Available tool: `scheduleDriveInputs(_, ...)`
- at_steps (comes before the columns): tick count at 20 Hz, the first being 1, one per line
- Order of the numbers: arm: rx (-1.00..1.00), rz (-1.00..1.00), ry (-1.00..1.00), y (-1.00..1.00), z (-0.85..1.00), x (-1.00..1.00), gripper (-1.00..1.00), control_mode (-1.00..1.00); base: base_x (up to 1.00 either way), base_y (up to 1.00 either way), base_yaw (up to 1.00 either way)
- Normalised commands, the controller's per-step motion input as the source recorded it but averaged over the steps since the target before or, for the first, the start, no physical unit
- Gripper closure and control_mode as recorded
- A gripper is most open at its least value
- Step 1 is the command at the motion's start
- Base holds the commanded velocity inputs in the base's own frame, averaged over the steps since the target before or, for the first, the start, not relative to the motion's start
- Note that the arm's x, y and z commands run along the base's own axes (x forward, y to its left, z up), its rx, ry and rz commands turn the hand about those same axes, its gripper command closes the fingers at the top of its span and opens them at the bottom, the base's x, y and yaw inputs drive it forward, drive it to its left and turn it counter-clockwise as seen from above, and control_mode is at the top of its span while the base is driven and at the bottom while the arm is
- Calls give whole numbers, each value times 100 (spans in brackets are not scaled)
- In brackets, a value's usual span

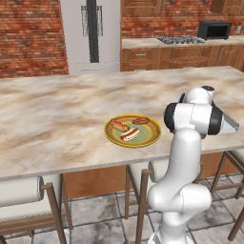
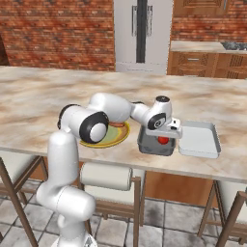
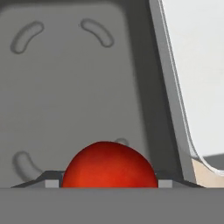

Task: Place one cooked food and one vegetable from the large plate to each tupperware container.

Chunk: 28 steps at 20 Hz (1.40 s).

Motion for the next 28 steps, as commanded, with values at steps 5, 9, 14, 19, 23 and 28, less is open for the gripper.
scheduleDriveInputs(5, 0, 0, 0, 0, -17, 8, 100, -100, 0, 0, 0)
scheduleDriveInputs(9, 0, 0, 0, 1, -20, 9, 100, -100, 0, 0, 0)
scheduleDriveInputs(14, 0, 0, 0, 0, -18, 8, 100, -100, 0, 0, 0)
scheduleDriveInputs(19, 0, 0, 0, 7, -3, 6, -100, -100, 0, 0, 0)
scheduleDriveInputs(23, 0, 0, 0, 2, 0, 7, -100, -100, 0, 0, 0)
scheduleDriveInputs(28, 0, 0, 0, -7, 1, 9, -100, -100, 0, 0, 0)
